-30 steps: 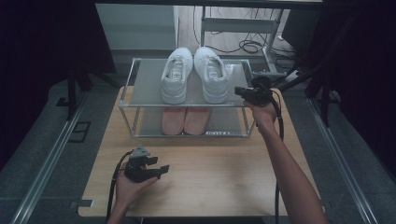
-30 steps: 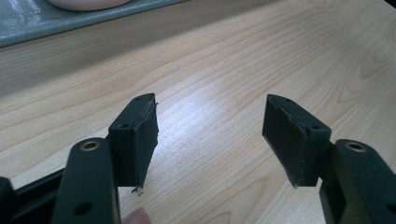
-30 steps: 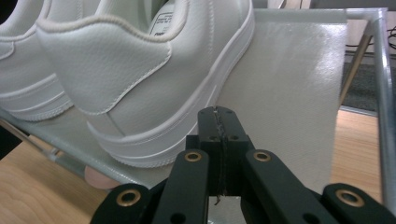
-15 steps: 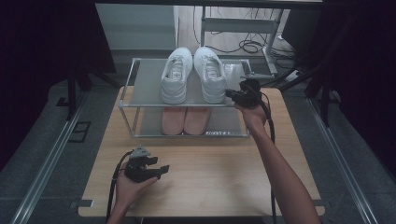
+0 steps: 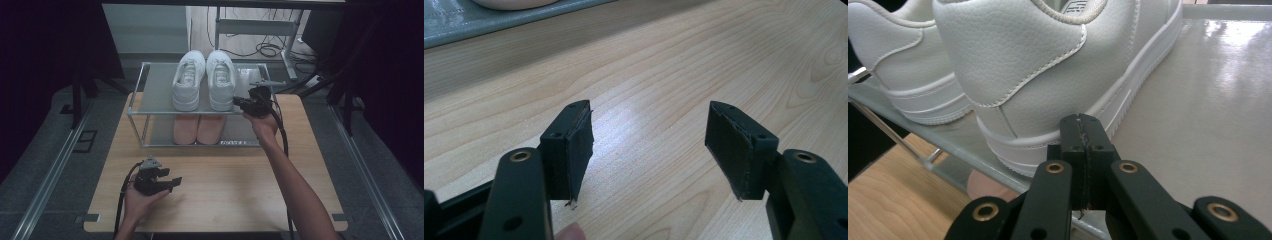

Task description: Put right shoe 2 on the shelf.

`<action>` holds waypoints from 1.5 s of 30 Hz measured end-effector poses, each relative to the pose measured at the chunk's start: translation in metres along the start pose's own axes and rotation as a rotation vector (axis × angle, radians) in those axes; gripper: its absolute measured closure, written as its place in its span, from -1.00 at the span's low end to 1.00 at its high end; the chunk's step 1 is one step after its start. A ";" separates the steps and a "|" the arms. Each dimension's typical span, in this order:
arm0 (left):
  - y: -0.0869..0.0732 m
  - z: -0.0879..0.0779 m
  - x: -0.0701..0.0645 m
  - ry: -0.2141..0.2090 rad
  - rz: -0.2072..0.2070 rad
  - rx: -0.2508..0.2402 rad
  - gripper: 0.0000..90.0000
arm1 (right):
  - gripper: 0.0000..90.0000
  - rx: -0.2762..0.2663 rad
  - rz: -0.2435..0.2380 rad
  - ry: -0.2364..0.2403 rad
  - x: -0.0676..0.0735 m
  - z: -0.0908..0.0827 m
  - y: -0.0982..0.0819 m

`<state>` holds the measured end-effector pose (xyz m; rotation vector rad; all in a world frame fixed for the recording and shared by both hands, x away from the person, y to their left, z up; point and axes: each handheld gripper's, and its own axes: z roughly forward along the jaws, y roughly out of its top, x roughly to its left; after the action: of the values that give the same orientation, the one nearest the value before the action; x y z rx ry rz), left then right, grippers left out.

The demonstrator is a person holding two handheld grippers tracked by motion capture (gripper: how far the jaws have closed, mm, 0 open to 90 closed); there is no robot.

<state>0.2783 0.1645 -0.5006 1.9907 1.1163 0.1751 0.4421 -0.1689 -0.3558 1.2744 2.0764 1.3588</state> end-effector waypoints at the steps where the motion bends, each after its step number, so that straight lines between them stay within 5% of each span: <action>1: 0.000 0.000 0.000 0.000 0.000 -0.001 -0.19 | 1.00 -0.001 -0.004 0.001 0.002 0.001 0.000; 32: 0.000 0.001 0.000 -0.001 0.004 0.002 -0.19 | 1.00 -0.022 -0.007 0.064 0.026 0.017 -0.002; 45: 0.000 -0.002 0.002 0.002 -0.007 -0.007 -0.19 | 0.96 -0.043 -0.012 0.089 0.021 0.011 -0.004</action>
<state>0.2788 0.1668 -0.4998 1.9804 1.1224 0.1773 0.4367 -0.1456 -0.3609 1.2026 2.0974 1.4726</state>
